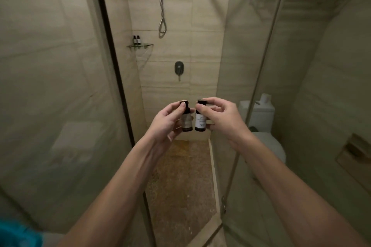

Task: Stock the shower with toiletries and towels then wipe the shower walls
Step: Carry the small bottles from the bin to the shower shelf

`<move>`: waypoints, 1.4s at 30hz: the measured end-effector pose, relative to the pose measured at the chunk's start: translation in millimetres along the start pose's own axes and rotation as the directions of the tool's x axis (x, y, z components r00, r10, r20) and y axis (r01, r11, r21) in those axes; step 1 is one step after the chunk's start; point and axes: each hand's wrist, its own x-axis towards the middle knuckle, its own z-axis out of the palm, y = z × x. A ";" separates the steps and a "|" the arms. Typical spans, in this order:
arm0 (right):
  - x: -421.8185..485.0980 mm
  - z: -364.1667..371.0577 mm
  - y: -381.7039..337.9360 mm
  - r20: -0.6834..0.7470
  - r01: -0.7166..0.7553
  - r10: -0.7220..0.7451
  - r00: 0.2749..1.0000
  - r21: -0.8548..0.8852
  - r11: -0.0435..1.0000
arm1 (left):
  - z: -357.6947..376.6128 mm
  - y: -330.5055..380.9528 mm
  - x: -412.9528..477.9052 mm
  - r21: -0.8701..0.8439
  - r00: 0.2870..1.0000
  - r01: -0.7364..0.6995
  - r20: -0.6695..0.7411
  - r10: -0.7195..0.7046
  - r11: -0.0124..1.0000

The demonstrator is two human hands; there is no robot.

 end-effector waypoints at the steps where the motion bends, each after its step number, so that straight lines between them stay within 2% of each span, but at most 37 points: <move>1: 9.3 -4.1 -2.8 -0.013 0.005 -0.005 1.000 -0.004 1.000 | 2.9 1.7 10.3 0.018 1.000 -0.017 0.006 0.017 1.000; 6: 54.5 -18.8 -2.5 -0.074 0.015 -0.015 0.997 -0.003 1.000 | 16.1 3.1 55.4 0.004 0.997 -0.071 0.037 0.071 0.997; 11: 107.8 -30.5 15.8 -0.117 -0.005 0.005 0.993 -0.003 1.000 | 23.4 -5.6 114.6 -0.058 1.000 0.022 0.000 -0.022 0.998; 21: 259.5 -80.6 52.6 -0.077 0.036 -0.039 0.996 -0.040 0.999 | 26.9 -11.9 264.7 -0.127 0.995 -0.015 -0.103 0.002 0.992; 28: 367.3 -80.9 54.0 0.022 0.063 -0.062 0.998 -0.018 0.998 | -3.8 24.8 346.1 0.115 0.988 -0.093 -0.109 0.106 0.989; 30: 422.0 -63.1 58.1 0.119 0.043 -0.043 0.992 0.003 0.999 | -34.4 41.7 382.1 0.152 0.966 -0.141 -0.195 0.170 0.978; 35: 462.9 -44.5 62.7 0.140 0.047 -0.057 0.988 0.074 0.996 | -64.5 61.2 405.2 0.147 0.956 -0.123 -0.247 0.157 0.981; 42: 559.0 24.7 75.3 0.223 0.093 -0.107 0.969 0.074 0.993 | -141.8 95.4 467.4 0.281 0.940 -0.104 -0.285 0.186 0.954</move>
